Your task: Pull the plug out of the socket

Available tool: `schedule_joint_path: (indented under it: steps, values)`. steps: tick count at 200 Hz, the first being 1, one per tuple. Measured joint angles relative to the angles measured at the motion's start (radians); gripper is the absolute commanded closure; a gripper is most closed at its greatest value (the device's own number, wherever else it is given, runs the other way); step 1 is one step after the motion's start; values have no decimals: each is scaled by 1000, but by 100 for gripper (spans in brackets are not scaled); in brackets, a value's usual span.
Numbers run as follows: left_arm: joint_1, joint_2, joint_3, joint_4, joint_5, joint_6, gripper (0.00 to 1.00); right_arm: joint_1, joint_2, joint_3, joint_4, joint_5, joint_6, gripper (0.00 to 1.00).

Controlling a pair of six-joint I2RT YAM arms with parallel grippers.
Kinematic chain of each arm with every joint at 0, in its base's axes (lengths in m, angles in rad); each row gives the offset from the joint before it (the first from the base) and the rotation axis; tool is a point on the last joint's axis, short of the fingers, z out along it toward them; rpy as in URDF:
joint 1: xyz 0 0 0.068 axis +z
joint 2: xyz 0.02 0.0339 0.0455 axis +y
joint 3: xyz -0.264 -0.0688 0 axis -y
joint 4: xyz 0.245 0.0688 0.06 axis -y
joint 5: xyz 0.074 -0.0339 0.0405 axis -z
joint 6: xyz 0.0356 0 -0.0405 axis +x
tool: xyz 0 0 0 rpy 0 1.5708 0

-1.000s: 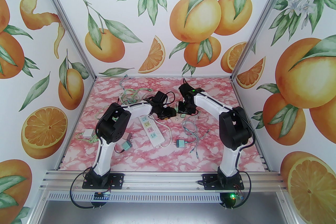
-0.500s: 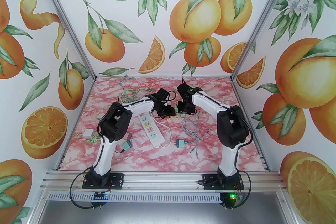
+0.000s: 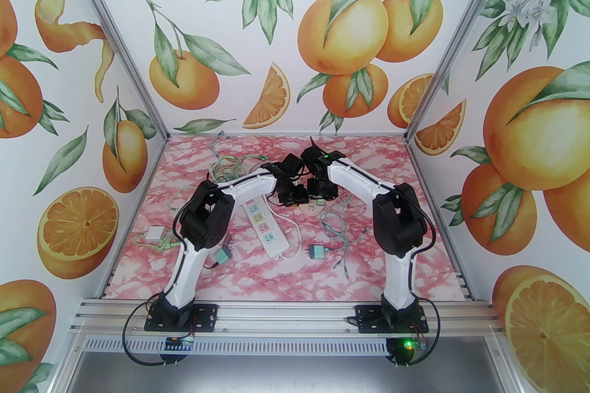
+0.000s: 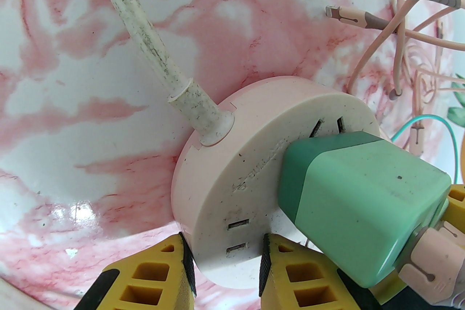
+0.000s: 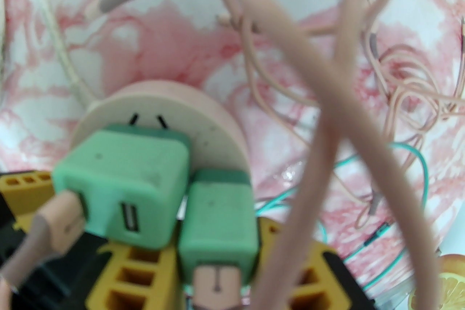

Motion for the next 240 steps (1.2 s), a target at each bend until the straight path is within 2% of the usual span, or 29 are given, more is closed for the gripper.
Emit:
schedule_joint_path:
  steps: [24, 71, 100, 134, 187, 240]
  values:
    - [-1, 0, 1, -6, -6, 0, 72, -16, -6, -13, 14, -24, 0, 72]
    - [-8, 3, 6, 1, -25, 0, 72, -116, -85, -141, 136, -215, 8, 71]
    - [-9, 7, 14, -4, -26, 1, 72, -140, -103, -174, 167, -265, 9, 71]
    - [-12, 15, 32, -22, -32, 3, 72, -117, -104, -169, 161, -222, 6, 70]
    - [-13, 16, 39, -42, -34, 3, 73, -6, -47, -60, 56, -10, 0, 70]
    - [-11, 21, 51, -55, -27, 1, 73, -6, -25, -16, 17, -12, -16, 71]
